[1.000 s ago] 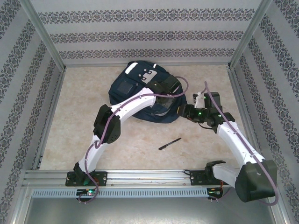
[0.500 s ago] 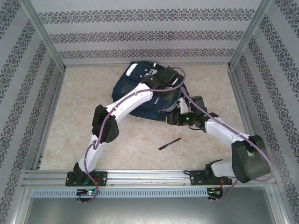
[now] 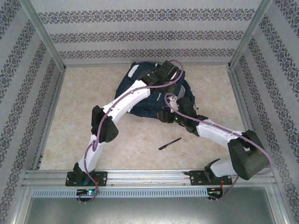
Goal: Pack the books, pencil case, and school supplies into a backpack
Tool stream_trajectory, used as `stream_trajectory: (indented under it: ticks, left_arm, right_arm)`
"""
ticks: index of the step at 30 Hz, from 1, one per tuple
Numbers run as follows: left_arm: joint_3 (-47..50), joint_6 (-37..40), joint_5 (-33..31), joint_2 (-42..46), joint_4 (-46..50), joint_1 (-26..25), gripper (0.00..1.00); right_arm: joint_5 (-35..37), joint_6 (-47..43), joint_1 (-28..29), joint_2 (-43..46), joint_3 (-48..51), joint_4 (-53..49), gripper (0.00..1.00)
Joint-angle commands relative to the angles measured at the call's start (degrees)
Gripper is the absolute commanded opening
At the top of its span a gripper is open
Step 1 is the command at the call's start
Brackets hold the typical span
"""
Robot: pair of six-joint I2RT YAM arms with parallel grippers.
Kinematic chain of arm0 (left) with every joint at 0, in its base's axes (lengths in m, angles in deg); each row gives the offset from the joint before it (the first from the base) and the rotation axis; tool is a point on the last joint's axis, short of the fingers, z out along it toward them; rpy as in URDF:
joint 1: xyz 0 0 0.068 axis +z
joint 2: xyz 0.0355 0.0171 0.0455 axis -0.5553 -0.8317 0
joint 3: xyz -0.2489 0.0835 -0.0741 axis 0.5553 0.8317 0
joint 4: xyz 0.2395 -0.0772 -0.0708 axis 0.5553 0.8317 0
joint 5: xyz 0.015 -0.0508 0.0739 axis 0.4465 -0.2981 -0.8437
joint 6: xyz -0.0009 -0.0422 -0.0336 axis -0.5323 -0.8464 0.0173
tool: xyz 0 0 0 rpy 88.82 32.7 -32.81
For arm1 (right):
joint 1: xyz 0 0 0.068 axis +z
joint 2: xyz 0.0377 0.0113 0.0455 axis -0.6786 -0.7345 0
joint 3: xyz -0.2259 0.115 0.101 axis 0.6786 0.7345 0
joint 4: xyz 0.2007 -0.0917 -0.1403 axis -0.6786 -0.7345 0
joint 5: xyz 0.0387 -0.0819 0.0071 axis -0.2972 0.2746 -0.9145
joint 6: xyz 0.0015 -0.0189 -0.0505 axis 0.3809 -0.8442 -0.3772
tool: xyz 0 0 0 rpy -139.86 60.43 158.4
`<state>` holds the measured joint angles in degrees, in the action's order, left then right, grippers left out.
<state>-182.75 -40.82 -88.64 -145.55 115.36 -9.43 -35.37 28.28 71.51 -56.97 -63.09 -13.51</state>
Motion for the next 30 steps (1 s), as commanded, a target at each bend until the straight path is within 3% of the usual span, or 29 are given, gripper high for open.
stream_trajectory:
  ticks: [1, 6, 9, 18, 21, 23, 24, 26, 28, 30]
  left_arm:
    - [-3.07, -1.41, 1.97, 4.97, -2.4, -0.55, 0.0]
    - [-3.03, -1.41, 1.98, 5.01, -2.63, -0.53, 0.0]
    - [-3.06, -1.41, 2.03, 5.14, -2.7, -0.53, 0.0]
    - [-3.02, 0.35, 0.14, 5.59, -2.55, -0.44, 0.0]
    - [-2.43, 1.67, -0.95, 5.63, -2.08, -0.1, 0.0]
    - [-0.99, 3.86, 0.6, 5.93, -2.72, 0.54, 0.0]
    - [-0.31, 4.72, 1.77, 5.98, -2.97, 0.98, 0.03]
    - [0.96, 5.93, 5.81, 6.37, -2.54, 2.57, 0.33]
    - [2.38, 8.1, 11.26, 7.3, -1.7, 4.5, 0.5]
    - [6.31, 11.47, 14.77, 10.24, -2.1, 6.17, 0.56]
  right_arm:
    - [5.05, 1.49, 0.45, -0.58, 0.86, 7.55, 0.52]
    - [10.44, 1.22, 0.49, -2.11, 2.35, 11.95, 0.51]
    - [8.79, 1.51, 0.49, -4.47, 1.3, 12.61, 0.48]
    - [5.7, 7.67, 1.89, -5.3, 1.71, 12.35, 0.18]
    - [-1.15, 8.24, 1.23, -3.61, 2.4, 11.42, 0.04]
    - [-11.7, 8.09, 0.27, -3.32, 2.45, 12.58, 0.02]
    - [-15.79, 7.95, 0.07, -3.44, 2.27, 13.12, 0.01]
    - [-24.1, 6.53, 0.01, -4.06, 1.25, 13.22, 0.0]
    - [-27.68, 5.51, -0.2, -4.2, 0.69, 13.03, 0.0]
    - [-29.9, 4.77, -0.92, -4.35, 0.12, 12.94, 0.0]
